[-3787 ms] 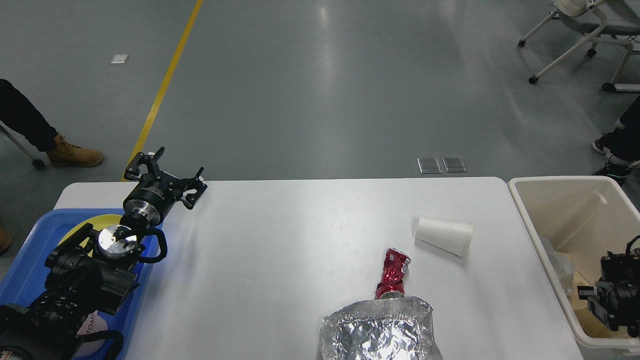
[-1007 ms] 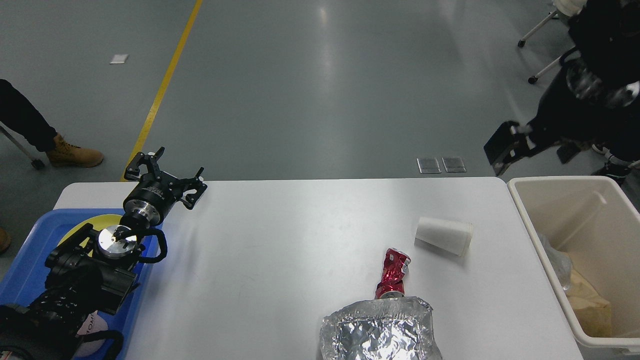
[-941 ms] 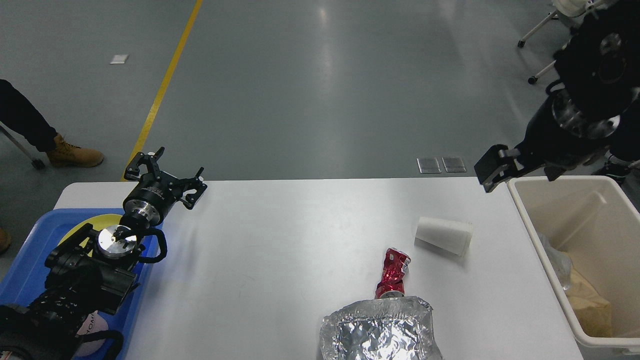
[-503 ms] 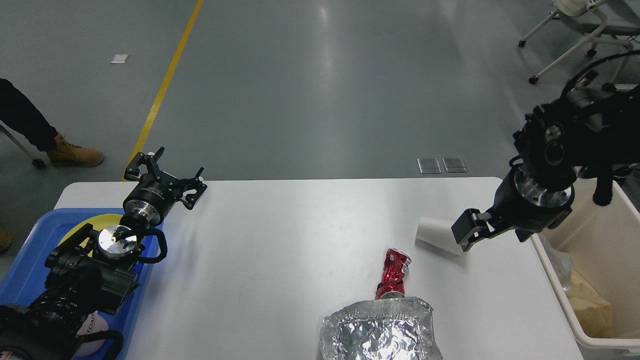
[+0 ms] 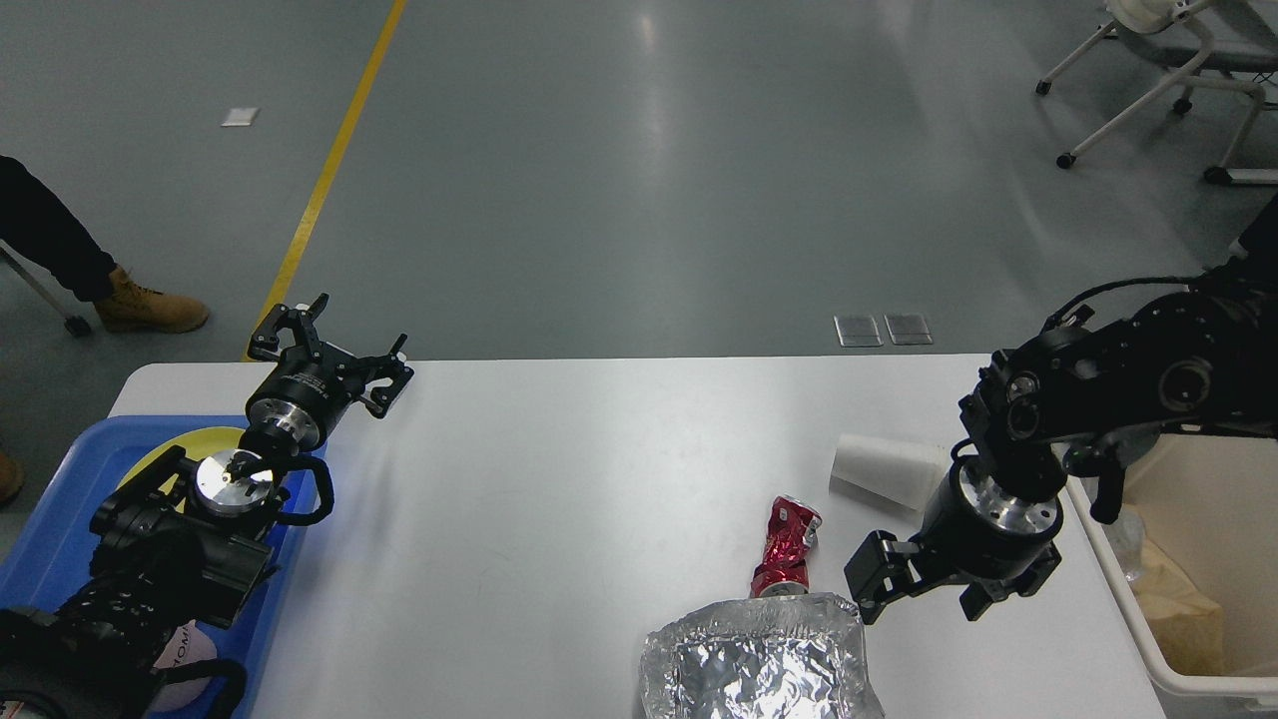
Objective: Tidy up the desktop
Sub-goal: 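Lower the right gripper onto the large foil packet and grasp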
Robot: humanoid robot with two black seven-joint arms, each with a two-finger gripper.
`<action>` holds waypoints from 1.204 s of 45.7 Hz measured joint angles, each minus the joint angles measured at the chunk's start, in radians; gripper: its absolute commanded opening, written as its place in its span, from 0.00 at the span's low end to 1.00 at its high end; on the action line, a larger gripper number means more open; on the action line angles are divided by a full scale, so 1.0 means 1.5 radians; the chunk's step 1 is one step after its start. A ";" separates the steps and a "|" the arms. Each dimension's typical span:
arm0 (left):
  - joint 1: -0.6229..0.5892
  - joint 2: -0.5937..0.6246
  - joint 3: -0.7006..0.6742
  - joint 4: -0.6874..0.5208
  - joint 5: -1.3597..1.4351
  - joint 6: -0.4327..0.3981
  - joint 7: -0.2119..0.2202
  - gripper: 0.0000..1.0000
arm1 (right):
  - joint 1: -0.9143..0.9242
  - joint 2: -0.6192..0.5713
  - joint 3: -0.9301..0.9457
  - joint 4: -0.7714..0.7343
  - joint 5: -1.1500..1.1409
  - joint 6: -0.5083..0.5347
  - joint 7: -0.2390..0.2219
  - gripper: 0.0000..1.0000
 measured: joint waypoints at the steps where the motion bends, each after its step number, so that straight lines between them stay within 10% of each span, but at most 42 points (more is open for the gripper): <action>1: 0.000 0.000 0.000 0.000 0.000 0.000 0.000 0.96 | -0.009 0.002 0.000 -0.004 0.003 -0.005 0.000 0.98; 50: 0.000 0.000 0.000 0.000 0.000 0.000 0.000 0.96 | -0.308 0.062 0.100 -0.229 0.038 -0.038 0.001 1.00; 55: 0.000 0.000 0.000 0.000 0.000 0.000 0.000 0.96 | -0.340 0.068 0.100 -0.257 0.037 -0.038 0.001 0.77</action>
